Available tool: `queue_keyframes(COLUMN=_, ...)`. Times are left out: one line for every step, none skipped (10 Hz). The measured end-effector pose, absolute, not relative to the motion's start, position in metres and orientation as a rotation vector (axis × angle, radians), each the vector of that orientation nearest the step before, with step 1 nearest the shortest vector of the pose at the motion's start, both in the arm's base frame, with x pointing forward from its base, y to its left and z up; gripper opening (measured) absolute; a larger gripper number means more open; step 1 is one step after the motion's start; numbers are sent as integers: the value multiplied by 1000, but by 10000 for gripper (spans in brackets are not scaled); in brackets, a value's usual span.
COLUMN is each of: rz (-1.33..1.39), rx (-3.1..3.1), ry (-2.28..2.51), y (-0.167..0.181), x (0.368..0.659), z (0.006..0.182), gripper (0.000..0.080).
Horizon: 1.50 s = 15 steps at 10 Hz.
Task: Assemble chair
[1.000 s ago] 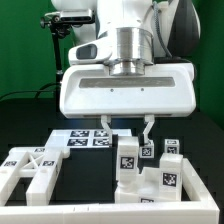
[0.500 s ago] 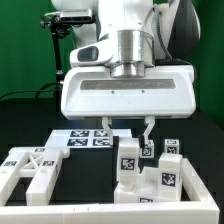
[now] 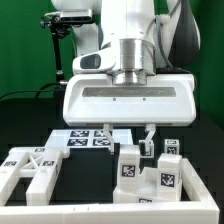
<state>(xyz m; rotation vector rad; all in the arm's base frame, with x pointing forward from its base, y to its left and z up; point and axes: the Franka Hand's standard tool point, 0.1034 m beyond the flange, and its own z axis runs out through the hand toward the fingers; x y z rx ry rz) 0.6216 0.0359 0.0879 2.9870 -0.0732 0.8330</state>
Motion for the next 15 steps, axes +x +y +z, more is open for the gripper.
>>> queue_keyframes(rz=850, rx=2978, ry=-71, y=36, x=623, z=88, gripper=287)
queue_keyframes(rz=849, rx=2979, ry=-71, y=36, x=623, z=88, gripper=292)
queue_keyframes(rz=849, rx=2979, ry=-71, y=36, x=623, z=88, gripper=292)
queue_keyframes(rz=849, rx=2978, ry=-72, y=35, x=623, z=88, gripper=508)
queue_keyframes(rz=848, rx=2973, ry=-60, y=28, x=624, z=91, gripper=508)
queue_keyframes(rz=851, rx=2974, ry=-76, y=23, x=626, z=96, gripper=624)
queue_keyframes(rz=845, rx=2982, ry=-80, y=23, x=627, z=101, gripper=641)
queue_keyframes(rz=838, rx=2987, ry=-75, y=22, x=628, z=107, gripper=641)
queue_keyframes(rz=832, rx=2994, ry=-71, y=19, x=630, z=116, gripper=648)
queue_keyframes(rz=829, rx=3003, ry=-77, y=20, x=631, z=124, gripper=648)
queue_keyframes(rz=814, rx=3013, ry=-75, y=21, x=631, z=125, gripper=649)
queue_keyframes(rz=790, rx=3023, ry=-75, y=22, x=630, z=122, gripper=649)
queue_keyframes(rz=772, rx=3031, ry=-75, y=23, x=629, z=121, gripper=649)
queue_keyframes(rz=720, rx=3053, ry=-75, y=24, x=628, z=118, gripper=649)
queue_keyframes(rz=623, rx=3085, ry=-83, y=21, x=626, z=112, gripper=649)
